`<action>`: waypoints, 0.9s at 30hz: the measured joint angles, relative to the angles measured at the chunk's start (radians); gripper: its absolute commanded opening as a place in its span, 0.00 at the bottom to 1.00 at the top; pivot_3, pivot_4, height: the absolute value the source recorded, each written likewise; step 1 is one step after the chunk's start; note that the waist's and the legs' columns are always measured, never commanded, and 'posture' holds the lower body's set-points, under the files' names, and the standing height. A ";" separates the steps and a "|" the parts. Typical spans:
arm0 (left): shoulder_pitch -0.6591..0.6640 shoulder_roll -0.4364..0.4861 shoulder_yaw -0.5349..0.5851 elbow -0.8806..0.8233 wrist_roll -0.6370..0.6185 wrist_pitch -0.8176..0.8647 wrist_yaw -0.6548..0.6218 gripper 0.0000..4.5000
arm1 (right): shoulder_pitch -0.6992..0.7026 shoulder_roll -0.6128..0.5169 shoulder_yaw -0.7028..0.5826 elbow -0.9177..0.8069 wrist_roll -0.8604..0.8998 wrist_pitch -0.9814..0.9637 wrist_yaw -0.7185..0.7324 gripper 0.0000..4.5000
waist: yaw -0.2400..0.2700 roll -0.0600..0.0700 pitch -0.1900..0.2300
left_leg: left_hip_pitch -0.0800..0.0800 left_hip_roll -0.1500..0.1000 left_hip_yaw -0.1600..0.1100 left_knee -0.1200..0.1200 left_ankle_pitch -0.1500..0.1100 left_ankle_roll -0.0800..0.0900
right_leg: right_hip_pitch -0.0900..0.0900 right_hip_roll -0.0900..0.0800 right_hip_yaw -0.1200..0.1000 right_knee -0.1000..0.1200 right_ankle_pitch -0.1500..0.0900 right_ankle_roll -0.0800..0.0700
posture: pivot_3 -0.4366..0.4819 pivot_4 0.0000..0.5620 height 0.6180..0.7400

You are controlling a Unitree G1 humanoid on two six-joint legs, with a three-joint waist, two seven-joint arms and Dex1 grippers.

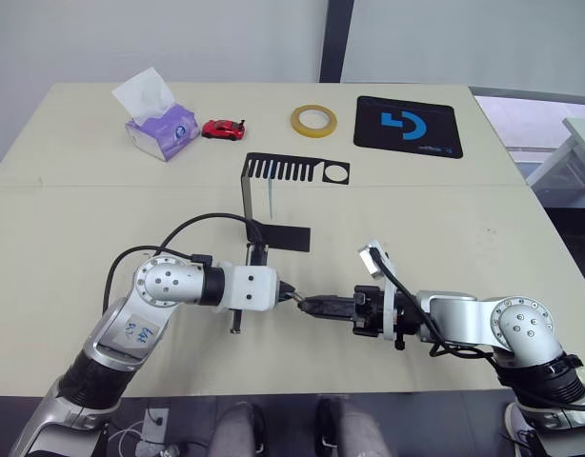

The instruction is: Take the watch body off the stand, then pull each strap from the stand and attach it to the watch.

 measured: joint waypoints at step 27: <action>0.267 0.270 0.450 0.079 -0.412 -0.057 -0.265 1.00 | -0.019 -0.042 0.018 -0.075 -0.070 0.010 0.171 0.35 | 0.010 0.000 0.000 | -0.007 0.000 -0.001 0.005 -0.001 0.001 | -0.007 -0.001 0.000 0.003 0.000 0.000 | 0.48 0.27 1.00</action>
